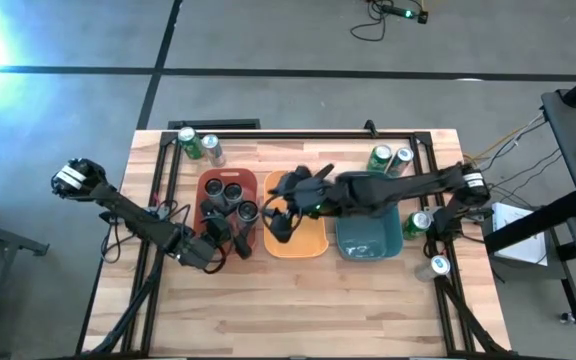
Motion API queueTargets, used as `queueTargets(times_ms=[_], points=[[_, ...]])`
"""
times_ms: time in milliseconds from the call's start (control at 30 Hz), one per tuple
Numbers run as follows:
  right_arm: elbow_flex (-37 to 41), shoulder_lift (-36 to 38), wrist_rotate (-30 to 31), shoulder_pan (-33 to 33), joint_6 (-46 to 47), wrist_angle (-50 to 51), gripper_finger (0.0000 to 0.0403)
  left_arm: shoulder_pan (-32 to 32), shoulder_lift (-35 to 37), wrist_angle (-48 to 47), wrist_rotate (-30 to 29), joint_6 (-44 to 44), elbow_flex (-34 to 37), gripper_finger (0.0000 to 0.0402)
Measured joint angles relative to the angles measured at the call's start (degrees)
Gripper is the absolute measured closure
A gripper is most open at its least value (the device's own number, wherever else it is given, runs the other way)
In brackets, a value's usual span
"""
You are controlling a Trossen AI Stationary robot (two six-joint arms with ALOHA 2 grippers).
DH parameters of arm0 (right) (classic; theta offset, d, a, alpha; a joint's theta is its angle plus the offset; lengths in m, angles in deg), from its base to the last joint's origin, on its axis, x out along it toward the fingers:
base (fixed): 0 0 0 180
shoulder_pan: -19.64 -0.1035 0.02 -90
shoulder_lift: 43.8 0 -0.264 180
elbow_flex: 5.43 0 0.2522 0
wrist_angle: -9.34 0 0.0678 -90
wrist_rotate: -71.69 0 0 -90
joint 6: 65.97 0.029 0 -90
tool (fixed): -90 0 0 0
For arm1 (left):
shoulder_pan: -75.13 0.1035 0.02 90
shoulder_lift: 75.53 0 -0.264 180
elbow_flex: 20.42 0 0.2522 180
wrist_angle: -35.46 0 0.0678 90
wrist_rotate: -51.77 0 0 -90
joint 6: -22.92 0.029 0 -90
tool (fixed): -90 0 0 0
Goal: Sort soda cans
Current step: Put the white soda can into the orange bin
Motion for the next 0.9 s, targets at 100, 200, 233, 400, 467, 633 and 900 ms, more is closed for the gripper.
queueTargets(times_ms=[100, 200, 233, 400, 467, 633, 900], points=[[1.4, -1.8, -1.4, 0.0, 1.1, -4.2, 0.0166, 0.0, 0.2, -1.1, 0.0, 0.0, 0.0, 0.0158], [1.4, -3.7, -2.7, 0.0, 1.3, -6.6, 0.0190, 0.0, 0.4, -2.4, -0.2, -0.4, 0.0, 0.0158], [1.2, -4.4, -2.9, 0.2, 1.3, -6.7, 0.0199, 0.0, 0.6, -3.1, -0.2, -0.4, 0.0, 0.0158], [0.9, -6.4, -2.9, 0.7, 0.0, -7.0, 0.0251, 0.0, 1.1, -5.2, -0.2, -2.5, 0.1, 0.0158], [0.8, -6.9, -2.9, 0.8, -1.0, -7.8, 0.0272, 0.0, 1.2, -6.3, 0.2, -3.1, 0.1, 0.0158], [0.8, -7.6, -2.9, 0.8, -2.6, -9.9, 0.0328, 0.0, 1.2, -7.6, 0.2, -3.5, 0.1, 0.0158], [0.6, -11.5, -7.1, 1.6, -4.6, -14.9, 0.0390, 0.0, 1.3, -9.8, 0.7, -5.2, 0.2, 0.0158]])
